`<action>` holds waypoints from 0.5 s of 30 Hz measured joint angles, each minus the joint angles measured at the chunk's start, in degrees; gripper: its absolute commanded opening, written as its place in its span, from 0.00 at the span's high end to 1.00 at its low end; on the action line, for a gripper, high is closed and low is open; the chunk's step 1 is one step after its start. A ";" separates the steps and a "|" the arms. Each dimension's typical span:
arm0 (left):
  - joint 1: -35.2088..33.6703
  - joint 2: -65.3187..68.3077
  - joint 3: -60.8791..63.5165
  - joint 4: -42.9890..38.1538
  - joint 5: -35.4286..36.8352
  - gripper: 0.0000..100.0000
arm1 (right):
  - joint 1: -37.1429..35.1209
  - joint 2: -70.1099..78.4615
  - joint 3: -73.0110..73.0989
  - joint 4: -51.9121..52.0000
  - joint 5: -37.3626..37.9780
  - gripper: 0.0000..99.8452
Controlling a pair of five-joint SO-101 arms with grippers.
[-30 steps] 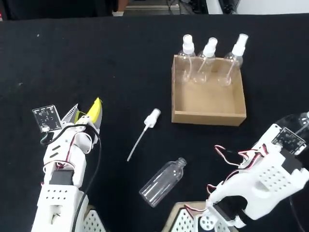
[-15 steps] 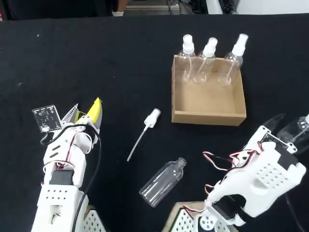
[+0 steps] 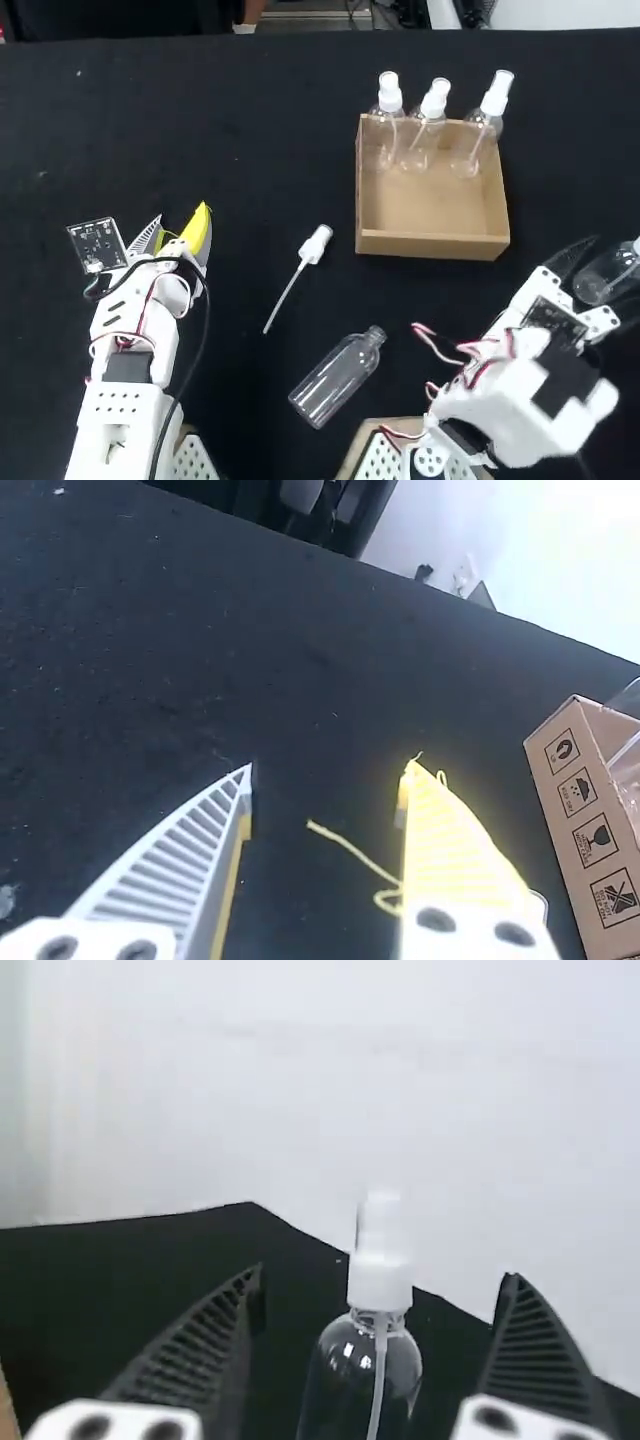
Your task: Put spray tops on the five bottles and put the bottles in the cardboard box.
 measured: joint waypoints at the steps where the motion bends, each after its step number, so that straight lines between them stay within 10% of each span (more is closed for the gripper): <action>1: 0.00 0.00 0.00 0.00 0.00 0.77 | 0.00 -2.29 0.62 1.23 0.00 0.71; 15: 0.00 0.00 0.00 0.00 0.00 0.77 | 2.29 -44.48 -1.32 61.54 0.00 0.71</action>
